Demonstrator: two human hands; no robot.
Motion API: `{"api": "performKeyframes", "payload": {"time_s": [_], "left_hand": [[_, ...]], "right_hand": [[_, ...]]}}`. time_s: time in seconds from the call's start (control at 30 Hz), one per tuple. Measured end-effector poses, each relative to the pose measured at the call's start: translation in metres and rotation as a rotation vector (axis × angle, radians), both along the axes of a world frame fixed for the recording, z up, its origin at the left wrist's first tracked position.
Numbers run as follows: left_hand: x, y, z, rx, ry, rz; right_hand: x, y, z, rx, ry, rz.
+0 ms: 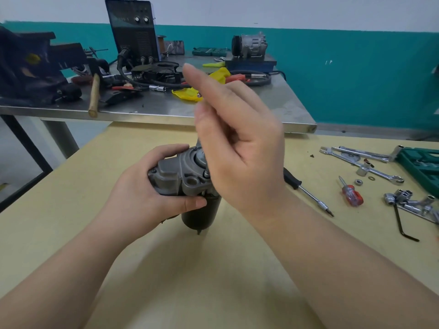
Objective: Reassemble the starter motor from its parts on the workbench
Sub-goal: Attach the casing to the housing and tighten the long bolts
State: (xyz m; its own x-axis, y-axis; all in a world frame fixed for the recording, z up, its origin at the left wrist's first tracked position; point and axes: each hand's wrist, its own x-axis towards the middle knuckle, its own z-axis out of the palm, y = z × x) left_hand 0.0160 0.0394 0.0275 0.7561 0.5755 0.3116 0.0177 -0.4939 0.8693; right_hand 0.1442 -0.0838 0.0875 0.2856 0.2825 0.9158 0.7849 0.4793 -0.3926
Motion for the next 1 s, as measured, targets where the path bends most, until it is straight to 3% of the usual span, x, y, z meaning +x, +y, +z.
{"api": "performKeyframes", "payload": {"time_s": [0.13,0.33,0.43,0.53,0.67,0.73,0.87,1.0], "left_hand": [[-0.001,0.0,0.001,0.001,-0.006,-0.009],[-0.001,-0.004,0.004,-0.032,-0.02,-0.026],[-0.003,-0.005,0.006,-0.05,-0.033,-0.026],[-0.004,-0.005,0.007,-0.05,-0.047,-0.026],[-0.004,-0.005,0.007,-0.055,-0.045,-0.031],[-0.004,-0.004,0.006,-0.057,-0.047,-0.027],[-0.001,-0.005,0.005,-0.032,-0.035,-0.025],[-0.001,-0.002,0.002,-0.009,-0.031,-0.014]], "right_hand": [[0.009,-0.008,0.016,-0.146,0.096,0.071],[0.008,-0.005,0.035,-0.251,0.478,0.099],[0.015,-0.006,0.044,-0.421,0.752,0.357],[0.02,-0.013,0.045,-0.52,0.841,0.639],[0.018,-0.018,0.038,-0.466,0.87,0.767],[0.012,-0.015,0.029,-0.309,0.848,0.616],[-0.003,-0.005,0.005,0.001,0.571,0.265],[-0.008,0.001,-0.006,-0.03,0.469,0.266]]}}
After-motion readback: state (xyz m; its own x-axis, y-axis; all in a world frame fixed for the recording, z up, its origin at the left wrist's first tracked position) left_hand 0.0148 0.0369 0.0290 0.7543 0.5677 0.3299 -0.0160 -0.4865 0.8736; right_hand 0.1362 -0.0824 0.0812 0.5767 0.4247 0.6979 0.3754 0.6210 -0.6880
